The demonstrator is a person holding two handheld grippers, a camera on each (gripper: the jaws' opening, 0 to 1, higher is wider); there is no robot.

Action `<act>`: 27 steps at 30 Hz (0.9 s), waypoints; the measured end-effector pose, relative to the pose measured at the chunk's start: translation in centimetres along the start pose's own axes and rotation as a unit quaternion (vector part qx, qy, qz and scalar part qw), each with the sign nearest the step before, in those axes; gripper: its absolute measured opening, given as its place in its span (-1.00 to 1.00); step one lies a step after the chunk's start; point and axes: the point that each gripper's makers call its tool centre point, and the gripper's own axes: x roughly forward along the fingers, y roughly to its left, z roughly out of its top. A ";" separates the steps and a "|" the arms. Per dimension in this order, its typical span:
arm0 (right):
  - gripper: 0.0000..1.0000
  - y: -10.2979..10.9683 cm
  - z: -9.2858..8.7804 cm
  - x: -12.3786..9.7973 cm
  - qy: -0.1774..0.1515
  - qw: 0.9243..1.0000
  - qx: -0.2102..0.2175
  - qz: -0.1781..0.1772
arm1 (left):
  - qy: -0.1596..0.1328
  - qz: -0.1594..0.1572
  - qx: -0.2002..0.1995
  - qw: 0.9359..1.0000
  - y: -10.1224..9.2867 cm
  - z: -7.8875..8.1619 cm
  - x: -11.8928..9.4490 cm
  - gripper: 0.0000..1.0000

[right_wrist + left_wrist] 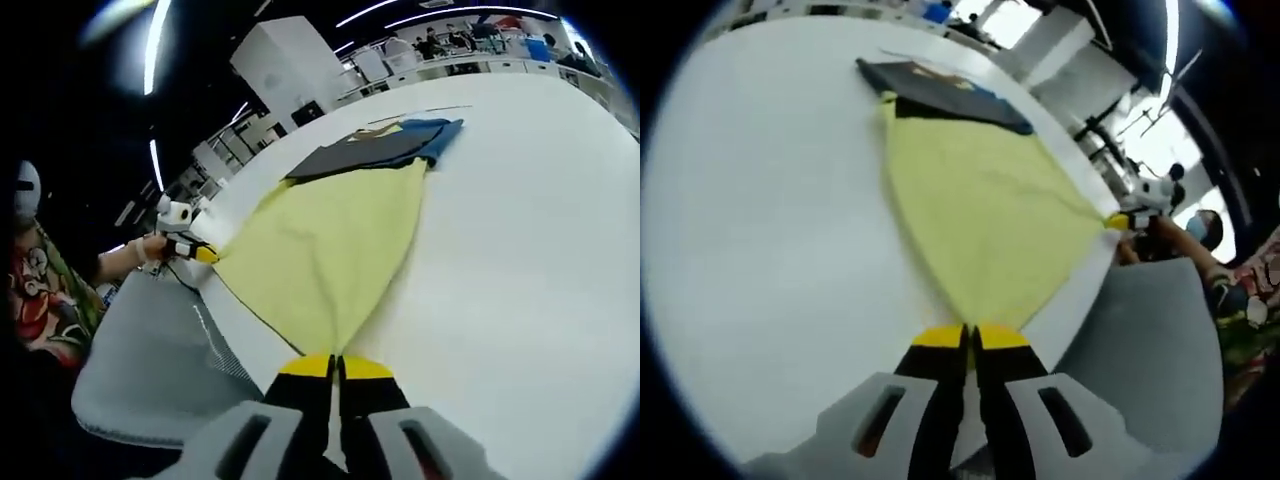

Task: Fold the garment on the visible template until the final outline fits inside the template.

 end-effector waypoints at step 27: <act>-1.00 4.0 -2.4 -2.7 0.008 0.992 0.104 0.069 | 0.025 -0.060 -0.031 0.997 -3.7 -2.9 -2.6 -1.00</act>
